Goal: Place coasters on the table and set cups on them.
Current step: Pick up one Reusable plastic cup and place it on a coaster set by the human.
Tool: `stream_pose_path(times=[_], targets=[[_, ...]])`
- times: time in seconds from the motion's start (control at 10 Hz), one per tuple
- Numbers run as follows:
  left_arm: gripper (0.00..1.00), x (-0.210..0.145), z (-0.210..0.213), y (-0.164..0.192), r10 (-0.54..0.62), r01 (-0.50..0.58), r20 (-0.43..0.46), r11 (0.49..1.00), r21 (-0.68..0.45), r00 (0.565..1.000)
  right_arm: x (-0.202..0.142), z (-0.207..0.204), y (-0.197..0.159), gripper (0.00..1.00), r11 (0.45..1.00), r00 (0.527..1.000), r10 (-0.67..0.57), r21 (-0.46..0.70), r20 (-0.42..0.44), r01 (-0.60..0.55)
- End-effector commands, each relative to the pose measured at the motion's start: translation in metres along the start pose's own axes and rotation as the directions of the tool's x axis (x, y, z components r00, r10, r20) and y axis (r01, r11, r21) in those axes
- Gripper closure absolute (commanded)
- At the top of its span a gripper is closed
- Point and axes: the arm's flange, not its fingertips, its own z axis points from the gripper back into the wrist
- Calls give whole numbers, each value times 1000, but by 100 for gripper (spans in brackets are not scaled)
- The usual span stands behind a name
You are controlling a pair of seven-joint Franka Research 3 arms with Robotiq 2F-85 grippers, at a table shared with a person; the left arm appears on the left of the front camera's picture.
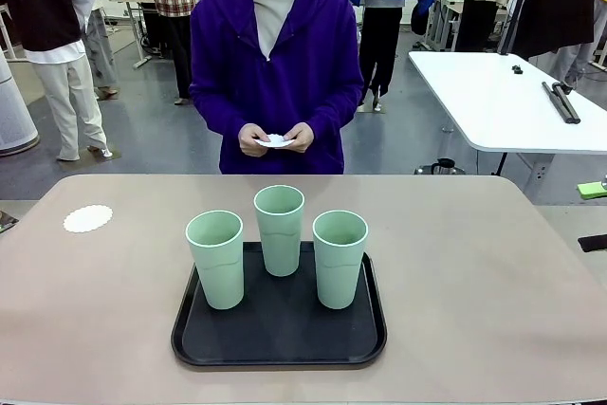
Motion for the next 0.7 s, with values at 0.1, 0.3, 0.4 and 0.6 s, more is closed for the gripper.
stream_pose_path(times=[0.1, 0.3, 0.4, 0.6], targets=[[0, 18, -13, -35, -344, 378, -216, 914, 147, 914, 2, 0, 1, 0, 1000, 1000, -4, 13, 5, 4], [0, 42, -42, -67, -481, 582, -391, 790, 195, 784, 2, 0, 1, 0, 1000, 1000, -4, 13, 5, 4], [0, 55, -66, -79, -502, 651, -473, 724, 229, 724, 2, 0, 1, 0, 1000, 1000, -4, 13, 5, 4], [0, 69, -112, -87, -544, 790, -603, 554, 264, 583, 2, 0, 1, 0, 1000, 1000, -4, 13, 5, 4]])
